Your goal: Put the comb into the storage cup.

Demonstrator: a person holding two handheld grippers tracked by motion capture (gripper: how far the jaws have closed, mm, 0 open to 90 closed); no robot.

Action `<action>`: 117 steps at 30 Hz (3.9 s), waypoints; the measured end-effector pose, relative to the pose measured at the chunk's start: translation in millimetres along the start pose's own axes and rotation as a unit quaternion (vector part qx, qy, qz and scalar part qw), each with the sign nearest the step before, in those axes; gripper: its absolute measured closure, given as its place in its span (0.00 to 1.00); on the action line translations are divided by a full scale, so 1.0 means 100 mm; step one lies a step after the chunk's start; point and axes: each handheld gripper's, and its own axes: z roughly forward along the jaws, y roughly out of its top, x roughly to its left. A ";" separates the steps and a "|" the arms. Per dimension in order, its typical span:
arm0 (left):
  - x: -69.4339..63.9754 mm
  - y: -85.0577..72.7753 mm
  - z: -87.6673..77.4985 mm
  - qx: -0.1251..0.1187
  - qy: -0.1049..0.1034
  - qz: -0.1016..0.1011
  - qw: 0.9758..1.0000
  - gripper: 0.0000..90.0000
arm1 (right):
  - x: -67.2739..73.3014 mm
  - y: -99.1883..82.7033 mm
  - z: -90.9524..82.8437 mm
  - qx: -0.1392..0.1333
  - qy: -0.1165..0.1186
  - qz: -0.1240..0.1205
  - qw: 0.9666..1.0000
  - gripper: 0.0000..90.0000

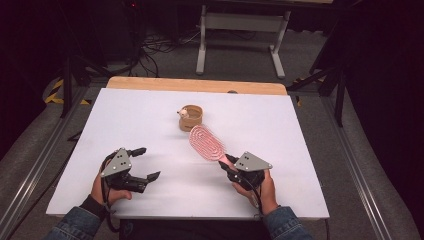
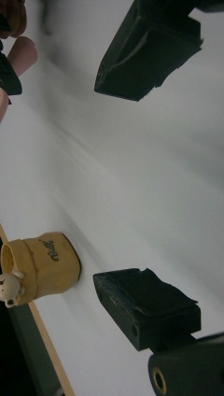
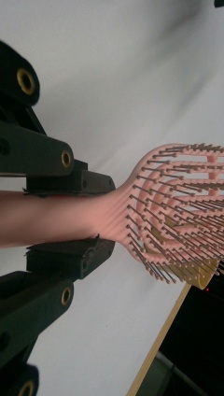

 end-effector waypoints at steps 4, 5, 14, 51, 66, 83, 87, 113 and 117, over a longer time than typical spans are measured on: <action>0.01 0.08 0.08 -0.013 -0.013 -0.006 1.000 0.15 | 0.03 0.03 0.03 -0.002 0.002 -0.005 1.000 0.78; 0.01 0.11 0.11 -0.018 -0.021 -0.010 1.000 0.15 | 0.03 0.03 0.04 -0.003 0.002 -0.005 1.000 0.78; -0.02 0.37 0.36 -0.041 -0.053 -0.057 0.996 0.18 | 0.13 0.13 0.15 -0.018 0.003 -0.014 1.000 0.78; -0.19 0.65 0.66 -0.102 -0.084 -0.126 0.983 0.54 | 0.47 0.33 0.35 -0.046 -0.071 -0.078 0.993 0.78; -0.29 0.70 0.61 -0.126 -0.083 -0.103 0.983 0.70 | 0.46 0.32 0.35 -0.058 -0.056 -0.066 0.995 0.75; -0.17 0.69 0.43 -0.136 -0.051 -0.083 0.986 0.70 | 0.40 0.28 0.26 -0.087 -0.021 -0.065 0.994 0.50; -0.12 0.68 0.35 -0.142 -0.047 -0.079 0.986 0.70 | 0.39 0.27 0.24 -0.091 -0.021 -0.068 0.993 0.45; 0.05 0.64 0.17 -0.147 -0.007 -0.079 0.986 0.70 | 0.16 0.14 0.01 -0.115 -0.041 -0.043 0.992 0.30; 0.05 0.63 0.18 -0.145 -0.003 -0.079 0.986 0.70 | 0.10 0.11 -0.05 -0.113 -0.050 -0.047 0.991 0.29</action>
